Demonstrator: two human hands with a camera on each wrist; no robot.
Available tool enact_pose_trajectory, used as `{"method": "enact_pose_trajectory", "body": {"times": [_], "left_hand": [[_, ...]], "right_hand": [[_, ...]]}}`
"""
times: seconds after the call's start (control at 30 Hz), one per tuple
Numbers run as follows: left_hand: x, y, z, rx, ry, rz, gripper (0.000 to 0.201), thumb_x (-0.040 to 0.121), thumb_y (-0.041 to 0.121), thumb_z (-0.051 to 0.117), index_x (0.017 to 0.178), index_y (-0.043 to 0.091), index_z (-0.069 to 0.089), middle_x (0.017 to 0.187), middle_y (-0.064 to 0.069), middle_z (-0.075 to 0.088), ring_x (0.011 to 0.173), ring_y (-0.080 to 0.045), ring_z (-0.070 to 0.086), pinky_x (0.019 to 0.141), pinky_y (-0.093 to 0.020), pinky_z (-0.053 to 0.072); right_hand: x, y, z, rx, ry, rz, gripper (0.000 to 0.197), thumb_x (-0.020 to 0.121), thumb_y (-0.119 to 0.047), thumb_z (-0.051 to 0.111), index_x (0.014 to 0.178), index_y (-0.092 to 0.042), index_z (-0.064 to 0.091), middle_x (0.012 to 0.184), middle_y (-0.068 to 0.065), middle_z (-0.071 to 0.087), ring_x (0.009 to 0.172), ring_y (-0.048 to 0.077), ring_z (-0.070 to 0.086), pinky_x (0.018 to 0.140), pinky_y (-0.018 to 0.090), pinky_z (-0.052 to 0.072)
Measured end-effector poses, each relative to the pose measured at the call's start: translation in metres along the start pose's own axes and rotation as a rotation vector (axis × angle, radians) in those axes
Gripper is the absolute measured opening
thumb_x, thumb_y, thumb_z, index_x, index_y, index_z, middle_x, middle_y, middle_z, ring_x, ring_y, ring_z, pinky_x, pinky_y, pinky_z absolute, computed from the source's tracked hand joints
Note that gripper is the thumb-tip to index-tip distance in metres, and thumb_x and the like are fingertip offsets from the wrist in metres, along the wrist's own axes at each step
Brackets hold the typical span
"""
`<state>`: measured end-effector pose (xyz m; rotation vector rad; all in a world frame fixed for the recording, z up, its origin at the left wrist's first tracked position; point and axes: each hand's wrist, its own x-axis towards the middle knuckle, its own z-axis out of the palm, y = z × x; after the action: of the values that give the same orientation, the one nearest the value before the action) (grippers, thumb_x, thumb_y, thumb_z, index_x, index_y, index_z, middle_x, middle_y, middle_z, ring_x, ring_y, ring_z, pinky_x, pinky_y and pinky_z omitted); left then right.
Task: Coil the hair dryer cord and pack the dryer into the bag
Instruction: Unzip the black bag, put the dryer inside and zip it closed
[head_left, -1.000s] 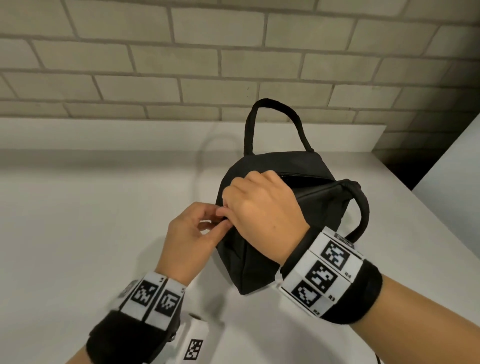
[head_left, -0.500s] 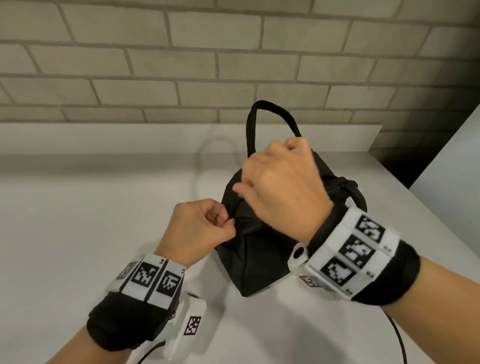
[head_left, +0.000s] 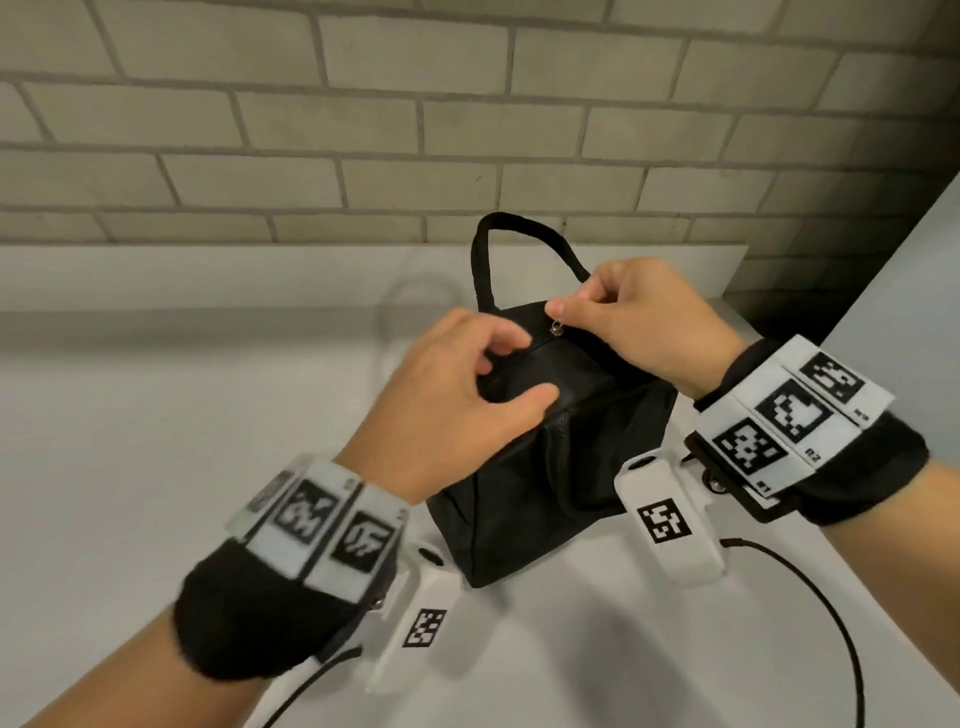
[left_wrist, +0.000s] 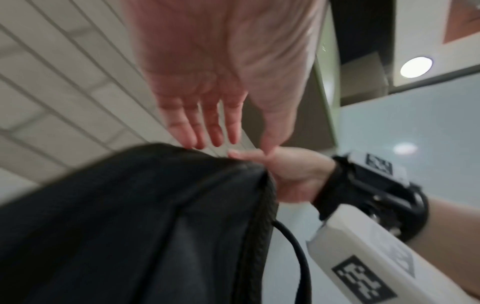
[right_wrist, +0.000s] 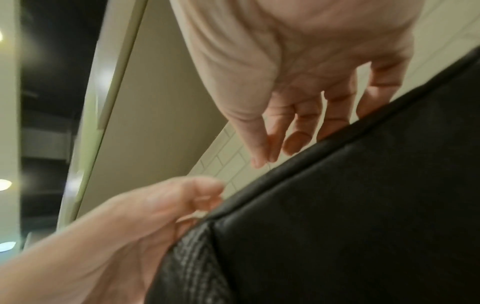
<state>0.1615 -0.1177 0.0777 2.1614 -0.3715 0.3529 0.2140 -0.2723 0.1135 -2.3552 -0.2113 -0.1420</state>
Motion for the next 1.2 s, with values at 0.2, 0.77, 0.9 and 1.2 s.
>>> {"method": "enact_pose_trajectory", "body": {"times": [0.2, 0.77, 0.9, 1.2], "left_hand": [[0.028, -0.001, 0.014, 0.29, -0.024, 0.012, 0.032, 0.083, 0.034, 0.059, 0.111, 0.017, 0.061, 0.101, 0.001, 0.052, 0.091, -0.013, 0.05, 0.077, -0.02, 0.037], [0.044, 0.01, 0.004, 0.34, -0.041, 0.04, 0.013, 0.076, 0.019, 0.065, 0.082, 0.009, 0.071, 0.079, -0.008, 0.072, 0.076, -0.021, 0.064, 0.08, -0.036, 0.053], [0.041, 0.0, -0.005, 0.346, 0.0, 0.039, 0.013, 0.075, 0.019, 0.067, 0.081, 0.009, 0.072, 0.077, -0.004, 0.07, 0.069, -0.013, 0.058, 0.077, -0.028, 0.052], [0.05, 0.011, 0.006, 0.404, -0.177, 0.034, 0.032, 0.079, 0.03, 0.063, 0.109, 0.019, 0.062, 0.11, 0.003, 0.061, 0.092, -0.007, 0.051, 0.082, -0.02, 0.039]], "right_hand": [[-0.015, -0.002, 0.007, -0.491, 0.222, -0.409, 0.02, 0.084, -0.031, 0.056, 0.071, -0.016, 0.057, 0.089, 0.003, 0.059, 0.09, 0.024, 0.052, 0.082, 0.034, 0.026], [0.016, 0.026, -0.027, -0.36, 0.115, 0.022, 0.03, 0.083, -0.041, 0.055, 0.061, -0.024, 0.046, 0.064, -0.014, 0.046, 0.082, 0.018, 0.048, 0.088, 0.041, 0.037], [0.026, 0.069, -0.044, -0.272, 0.042, 0.211, 0.027, 0.081, -0.039, 0.06, 0.067, -0.018, 0.052, 0.07, -0.002, 0.052, 0.087, 0.025, 0.053, 0.088, 0.044, 0.042], [0.018, 0.089, -0.029, 0.132, 0.043, 0.198, 0.025, 0.087, -0.019, 0.056, 0.065, -0.013, 0.044, 0.067, 0.002, 0.057, 0.06, 0.014, 0.056, 0.06, 0.028, 0.044]]}}
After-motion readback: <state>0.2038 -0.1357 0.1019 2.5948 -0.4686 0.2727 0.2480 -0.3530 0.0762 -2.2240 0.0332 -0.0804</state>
